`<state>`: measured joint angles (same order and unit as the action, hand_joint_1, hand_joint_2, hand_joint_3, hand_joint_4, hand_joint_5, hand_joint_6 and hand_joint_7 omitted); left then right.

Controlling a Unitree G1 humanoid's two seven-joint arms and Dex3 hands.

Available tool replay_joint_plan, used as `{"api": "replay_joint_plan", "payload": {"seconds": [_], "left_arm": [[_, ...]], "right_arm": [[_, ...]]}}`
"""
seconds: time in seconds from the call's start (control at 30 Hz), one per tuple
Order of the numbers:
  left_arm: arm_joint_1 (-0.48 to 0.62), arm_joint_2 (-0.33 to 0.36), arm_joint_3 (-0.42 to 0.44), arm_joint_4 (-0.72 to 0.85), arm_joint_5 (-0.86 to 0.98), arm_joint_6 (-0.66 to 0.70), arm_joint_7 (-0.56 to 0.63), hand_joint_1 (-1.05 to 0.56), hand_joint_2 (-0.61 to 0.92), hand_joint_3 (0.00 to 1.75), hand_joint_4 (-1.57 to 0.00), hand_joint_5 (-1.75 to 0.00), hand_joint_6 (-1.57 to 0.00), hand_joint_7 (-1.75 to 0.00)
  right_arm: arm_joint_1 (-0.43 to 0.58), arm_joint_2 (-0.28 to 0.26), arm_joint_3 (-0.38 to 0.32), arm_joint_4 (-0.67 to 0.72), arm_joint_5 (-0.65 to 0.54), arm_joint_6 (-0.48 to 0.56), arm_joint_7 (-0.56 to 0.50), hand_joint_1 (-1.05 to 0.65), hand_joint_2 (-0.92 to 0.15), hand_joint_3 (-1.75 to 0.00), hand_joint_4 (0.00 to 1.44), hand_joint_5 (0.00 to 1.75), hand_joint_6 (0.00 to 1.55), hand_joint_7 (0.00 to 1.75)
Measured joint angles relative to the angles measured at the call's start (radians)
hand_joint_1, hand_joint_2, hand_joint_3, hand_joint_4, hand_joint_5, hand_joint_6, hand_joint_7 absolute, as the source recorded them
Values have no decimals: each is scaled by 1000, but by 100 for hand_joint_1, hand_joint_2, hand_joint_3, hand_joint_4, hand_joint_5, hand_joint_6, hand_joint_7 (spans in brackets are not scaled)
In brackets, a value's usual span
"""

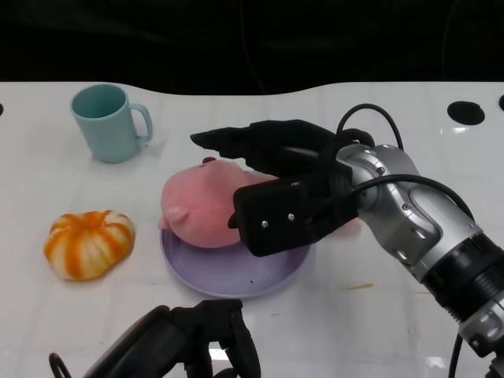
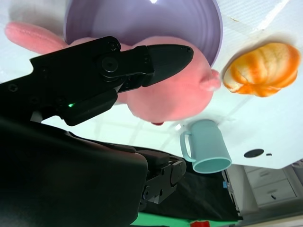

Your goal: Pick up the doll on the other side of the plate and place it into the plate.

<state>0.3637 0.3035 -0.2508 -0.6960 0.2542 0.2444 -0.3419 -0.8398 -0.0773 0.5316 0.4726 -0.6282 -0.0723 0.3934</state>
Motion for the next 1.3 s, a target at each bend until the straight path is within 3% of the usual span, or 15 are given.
{"api": "replay_joint_plan", "payload": {"seconds": [0.57,0.8,0.9,1.03,1.2,1.3], "left_arm": [[-15,2,8,12,-4,-1,0,-14,49,123,-69,-175,-62,-150],[-21,5,11,14,-8,-1,0,-14,49,123,-68,-175,-63,-149],[-23,6,13,15,-9,-2,0,-13,50,123,-68,-175,-63,-149],[-23,8,17,17,-16,-4,0,-13,50,122,-68,-175,-63,-149],[-22,9,21,17,-17,-6,0,-14,50,121,-69,-175,-64,-148],[-20,9,22,22,-17,-18,0,-14,50,121,-70,-175,-64,-148]], "right_arm": [[137,-125,-81,-285,114,-33,71,-89,-92,-28,7,13,7,3],[271,-225,-166,-438,229,-48,138,-73,-92,-18,16,26,20,9],[328,-258,-208,-462,274,-80,138,-58,-92,-13,30,38,35,16],[411,-275,-260,-484,311,-124,109,-41,-91,-3,44,85,62,21],[487,-284,-308,-499,346,-166,81,-26,-92,-3,56,108,82,32],[532,-287,-344,-506,397,-183,76,-8,-92,-7,65,129,96,45]]}}
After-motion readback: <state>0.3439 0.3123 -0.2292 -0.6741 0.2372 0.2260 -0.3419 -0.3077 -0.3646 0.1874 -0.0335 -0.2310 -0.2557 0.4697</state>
